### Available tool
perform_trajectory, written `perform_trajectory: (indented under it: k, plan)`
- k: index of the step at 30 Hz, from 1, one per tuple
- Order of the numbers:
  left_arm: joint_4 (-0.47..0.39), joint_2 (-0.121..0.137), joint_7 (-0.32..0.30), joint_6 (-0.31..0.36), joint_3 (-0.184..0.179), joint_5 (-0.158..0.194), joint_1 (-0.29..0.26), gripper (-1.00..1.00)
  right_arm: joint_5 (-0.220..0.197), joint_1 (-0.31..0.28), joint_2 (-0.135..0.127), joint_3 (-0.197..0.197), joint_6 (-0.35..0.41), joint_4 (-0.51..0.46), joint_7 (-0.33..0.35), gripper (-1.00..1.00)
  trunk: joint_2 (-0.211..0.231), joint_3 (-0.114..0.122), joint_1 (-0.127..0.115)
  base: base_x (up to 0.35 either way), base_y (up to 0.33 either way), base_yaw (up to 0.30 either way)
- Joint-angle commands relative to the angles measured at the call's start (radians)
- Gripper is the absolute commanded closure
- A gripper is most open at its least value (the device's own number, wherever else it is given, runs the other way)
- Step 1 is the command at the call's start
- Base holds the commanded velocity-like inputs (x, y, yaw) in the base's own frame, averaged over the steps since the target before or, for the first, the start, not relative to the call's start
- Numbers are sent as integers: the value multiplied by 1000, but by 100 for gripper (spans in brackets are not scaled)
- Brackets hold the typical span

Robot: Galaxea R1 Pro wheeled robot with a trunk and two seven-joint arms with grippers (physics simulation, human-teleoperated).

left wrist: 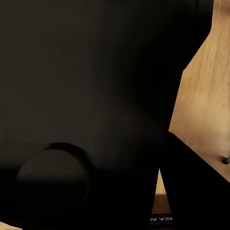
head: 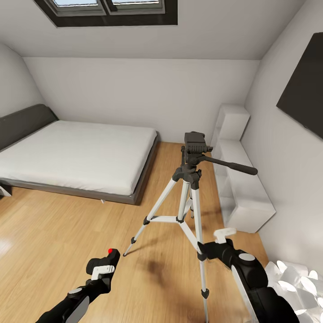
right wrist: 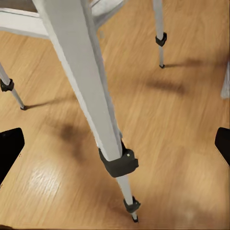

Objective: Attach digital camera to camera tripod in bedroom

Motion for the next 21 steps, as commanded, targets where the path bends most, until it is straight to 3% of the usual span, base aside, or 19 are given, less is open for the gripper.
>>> perform_trajectory:
  k: [1,10,21]
  plan:
    - [-2,1,-2,4,-4,7,-1,100,5,-7,0,-2,2,3,4,-100,-2,-2,0,0,0,0]
    - [-2,1,-2,4,-4,7,-1,100,-1,-73,8,-12,-41,82,-3,-100,-2,-2,0,0,0,0]
    - [-2,1,-1,4,-3,7,-1,100,-1,-114,53,-12,-81,170,-8,-100,-2,-2,0,0,0,0]
